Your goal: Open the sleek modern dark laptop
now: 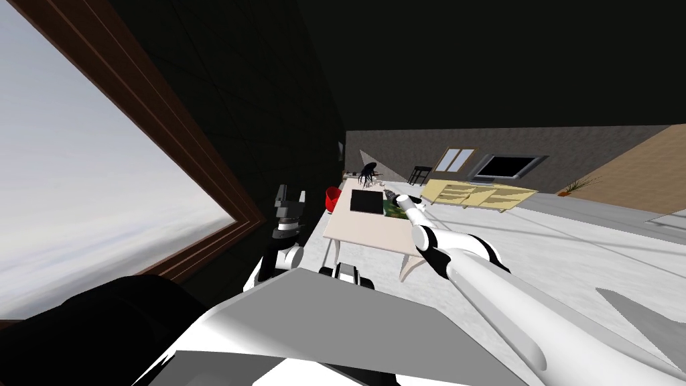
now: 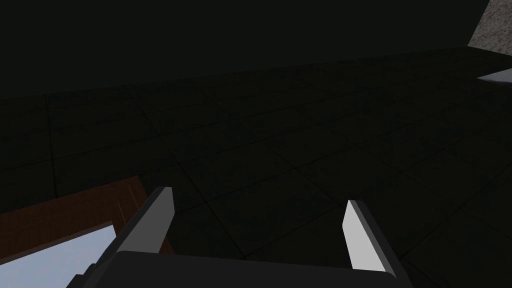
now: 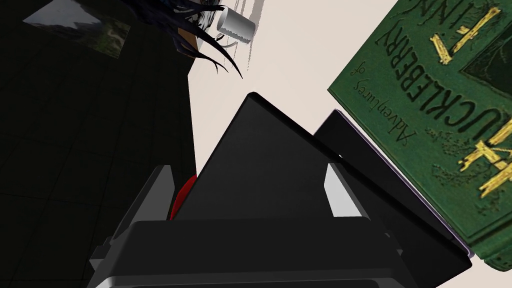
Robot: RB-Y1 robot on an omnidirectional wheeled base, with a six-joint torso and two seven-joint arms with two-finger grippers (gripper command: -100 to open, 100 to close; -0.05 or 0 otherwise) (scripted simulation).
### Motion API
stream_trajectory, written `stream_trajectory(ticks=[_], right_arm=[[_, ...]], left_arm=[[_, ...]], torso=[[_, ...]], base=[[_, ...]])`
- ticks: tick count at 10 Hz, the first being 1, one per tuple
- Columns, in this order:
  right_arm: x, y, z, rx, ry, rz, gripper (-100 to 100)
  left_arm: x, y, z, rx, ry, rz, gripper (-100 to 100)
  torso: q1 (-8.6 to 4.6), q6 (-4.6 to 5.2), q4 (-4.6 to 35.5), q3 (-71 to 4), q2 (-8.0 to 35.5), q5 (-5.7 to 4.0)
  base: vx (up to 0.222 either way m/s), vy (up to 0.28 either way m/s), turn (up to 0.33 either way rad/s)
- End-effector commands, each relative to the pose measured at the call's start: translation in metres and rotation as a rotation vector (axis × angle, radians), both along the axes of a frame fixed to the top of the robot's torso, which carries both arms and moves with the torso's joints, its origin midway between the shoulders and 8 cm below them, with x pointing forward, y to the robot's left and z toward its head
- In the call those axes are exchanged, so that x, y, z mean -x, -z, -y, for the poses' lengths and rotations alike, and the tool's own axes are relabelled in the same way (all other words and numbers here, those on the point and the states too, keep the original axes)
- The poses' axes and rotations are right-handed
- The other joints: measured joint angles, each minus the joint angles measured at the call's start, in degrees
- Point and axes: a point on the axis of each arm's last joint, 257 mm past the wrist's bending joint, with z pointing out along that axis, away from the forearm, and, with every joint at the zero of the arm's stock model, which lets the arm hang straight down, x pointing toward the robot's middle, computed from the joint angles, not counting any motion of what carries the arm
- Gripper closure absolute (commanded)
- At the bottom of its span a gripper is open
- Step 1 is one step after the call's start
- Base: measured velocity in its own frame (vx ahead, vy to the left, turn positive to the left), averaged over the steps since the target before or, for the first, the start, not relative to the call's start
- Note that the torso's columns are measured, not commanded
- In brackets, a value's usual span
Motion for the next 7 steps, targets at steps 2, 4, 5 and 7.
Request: stream_trajectory(ticks=[2, 4, 5, 7], right_arm=[[0.004, -0.003, 0.021, -0.007, 0.008, -0.048, -100], [0.007, -0.005, 0.035, -0.013, 0.016, -0.074, -100], [0.008, -0.006, 0.041, -0.016, 0.018, -0.086, -100], [0.008, -0.006, 0.039, -0.021, 0.019, -0.085, -100]], left_arm=[[0.0, 0.0, 0.0, 0.0, 0.0, 0.0, 0], [0.0, 0.0, 0.0, 0.0, 0.0, 0.0, 0], [0.0, 0.0, 0.0, 0.0, 0.0, 0.0, 0], [0.0, 0.0, 0.0, 0.0, 0.0, 0.0, 0]], torso=[[0.12, -0.01, 0.0, 0.0, 0.0, 0.04], [0.05, -0.01, 0.0, 0.0, 0.0, 0.02], [0.03, 0.0, 0.0, 0.0, 0.0, 0.01], [0.0, -0.01, 0.0, 0.0, 0.0, 0.0]], base=[[0.026, 0.05, 0.009], [0.023, 0.05, 0.012], [0.02, 0.045, 0.014], [0.007, 0.021, -0.001]])
